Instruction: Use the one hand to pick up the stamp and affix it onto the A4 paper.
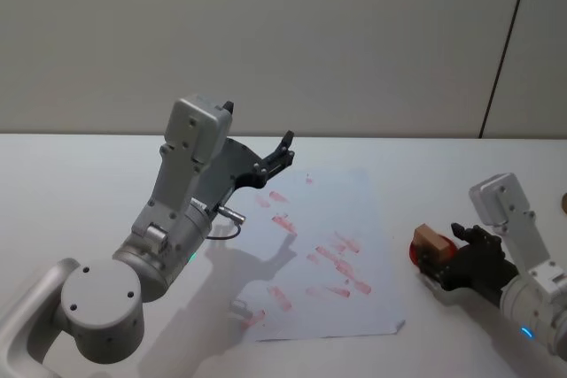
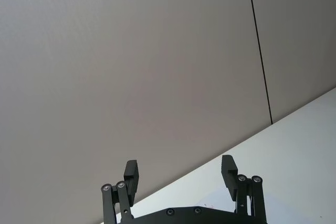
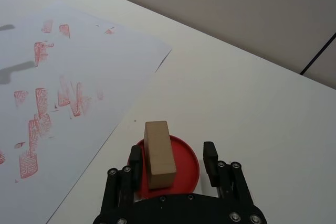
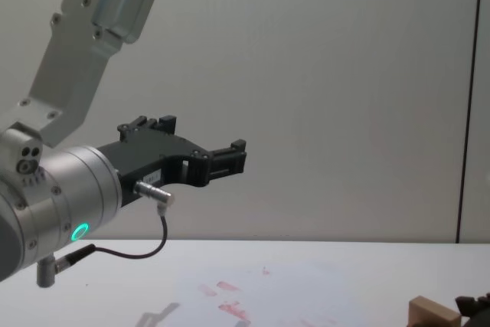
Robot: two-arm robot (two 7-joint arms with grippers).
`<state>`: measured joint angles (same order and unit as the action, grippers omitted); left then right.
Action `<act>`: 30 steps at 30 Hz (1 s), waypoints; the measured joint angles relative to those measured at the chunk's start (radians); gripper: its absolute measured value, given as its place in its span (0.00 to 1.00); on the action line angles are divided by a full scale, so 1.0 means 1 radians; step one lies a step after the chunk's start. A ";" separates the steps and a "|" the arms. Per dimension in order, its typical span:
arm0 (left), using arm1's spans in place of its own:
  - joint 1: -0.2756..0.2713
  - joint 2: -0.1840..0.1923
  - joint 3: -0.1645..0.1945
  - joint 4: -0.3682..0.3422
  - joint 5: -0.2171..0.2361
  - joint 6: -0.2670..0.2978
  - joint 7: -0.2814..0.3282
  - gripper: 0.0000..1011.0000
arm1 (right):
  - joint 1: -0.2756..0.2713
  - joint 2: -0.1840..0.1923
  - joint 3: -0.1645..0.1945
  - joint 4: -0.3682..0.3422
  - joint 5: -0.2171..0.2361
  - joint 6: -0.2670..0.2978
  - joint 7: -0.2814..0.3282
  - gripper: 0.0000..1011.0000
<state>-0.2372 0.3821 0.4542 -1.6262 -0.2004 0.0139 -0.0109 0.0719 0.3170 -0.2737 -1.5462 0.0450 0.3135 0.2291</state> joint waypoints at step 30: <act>0.000 0.000 0.000 0.000 0.000 0.000 0.000 0.99 | 0.011 -0.008 0.000 0.010 0.002 -0.007 -0.006 0.22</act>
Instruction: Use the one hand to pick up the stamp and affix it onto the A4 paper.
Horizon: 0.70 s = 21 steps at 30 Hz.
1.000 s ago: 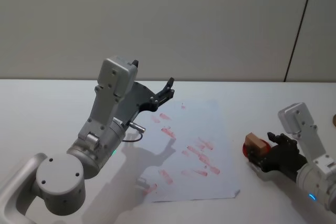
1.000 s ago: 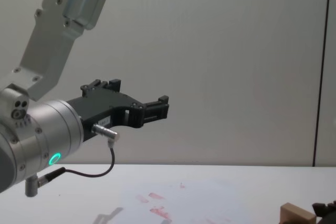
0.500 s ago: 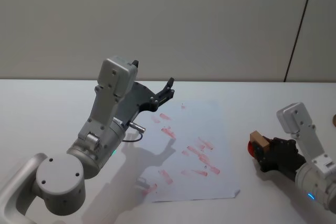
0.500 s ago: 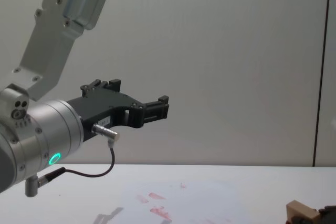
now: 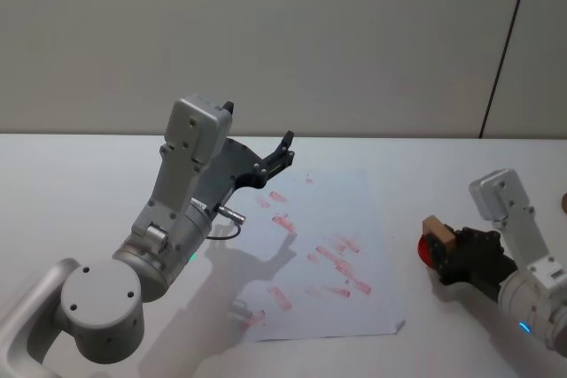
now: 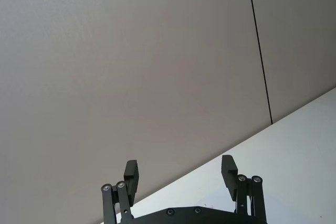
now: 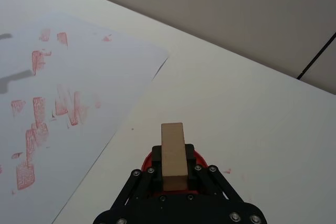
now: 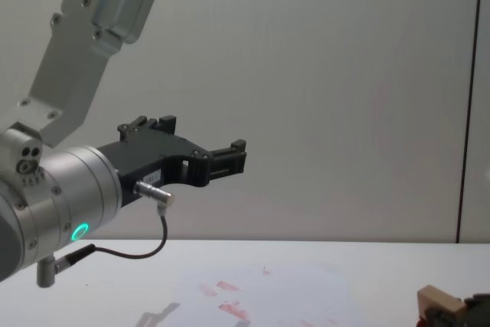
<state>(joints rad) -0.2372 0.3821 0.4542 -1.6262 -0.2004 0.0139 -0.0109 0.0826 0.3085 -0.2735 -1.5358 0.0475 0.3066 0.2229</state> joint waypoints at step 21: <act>0.000 0.000 0.000 0.000 0.000 0.000 0.000 0.99 | 0.040 -0.032 -0.003 -0.069 0.091 -0.023 0.082 0.22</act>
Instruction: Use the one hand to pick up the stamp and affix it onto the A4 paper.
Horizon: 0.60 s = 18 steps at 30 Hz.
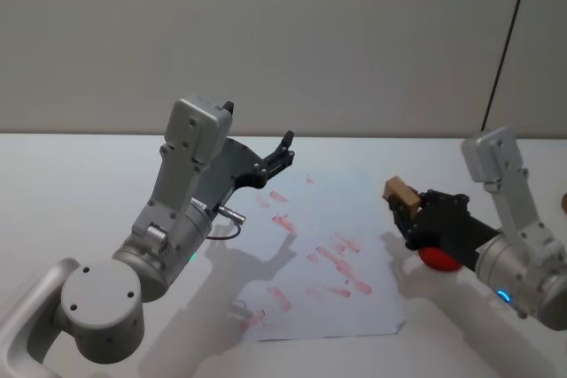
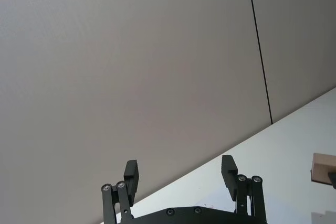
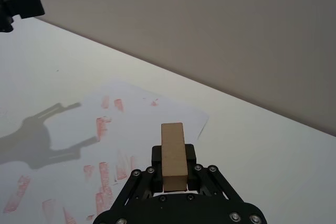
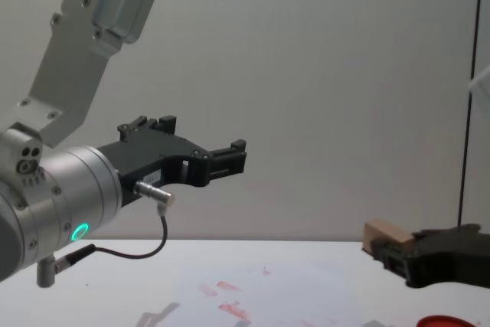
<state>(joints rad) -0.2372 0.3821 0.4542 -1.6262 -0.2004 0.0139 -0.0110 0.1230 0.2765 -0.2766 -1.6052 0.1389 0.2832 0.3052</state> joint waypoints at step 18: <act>0.000 0.000 0.000 0.000 0.000 0.000 0.000 0.99 | 0.044 -0.027 -0.051 0.067 -0.129 0.104 0.094 0.22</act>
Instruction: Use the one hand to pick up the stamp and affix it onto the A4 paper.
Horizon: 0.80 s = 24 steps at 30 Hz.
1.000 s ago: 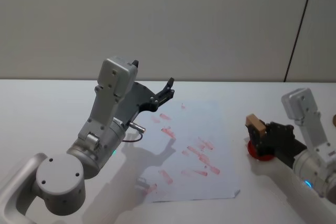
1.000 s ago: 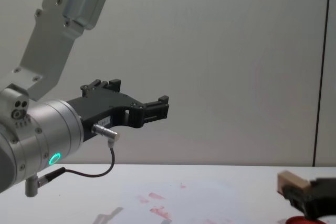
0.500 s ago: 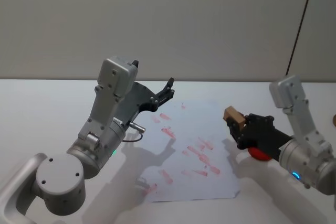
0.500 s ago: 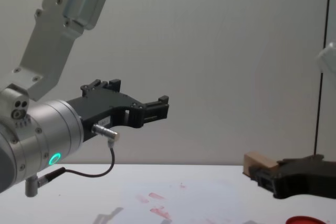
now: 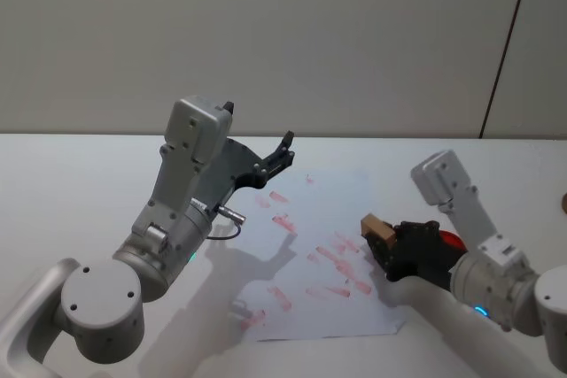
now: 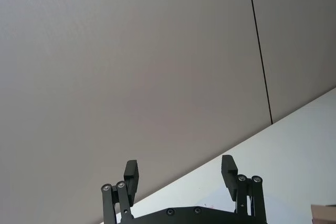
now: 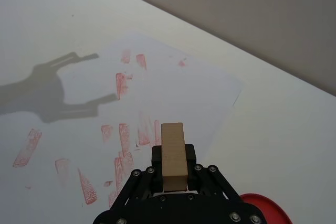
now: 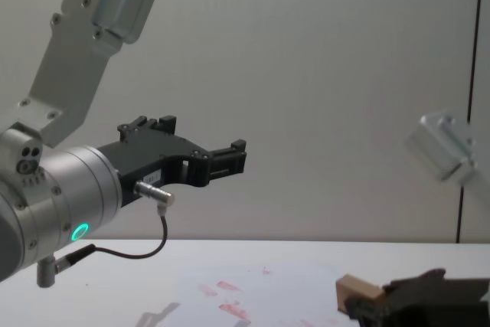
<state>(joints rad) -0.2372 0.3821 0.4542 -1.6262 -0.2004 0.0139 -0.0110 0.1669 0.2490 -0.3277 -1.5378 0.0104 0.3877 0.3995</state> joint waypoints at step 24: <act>0.000 0.000 0.000 0.000 0.000 0.000 0.000 0.99 | 0.026 -0.047 -0.043 0.088 -0.031 0.032 0.004 0.22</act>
<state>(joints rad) -0.2372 0.3821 0.4542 -1.6262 -0.2004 0.0139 -0.0110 0.1930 0.2024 -0.3708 -1.4497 -0.0203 0.4194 0.4034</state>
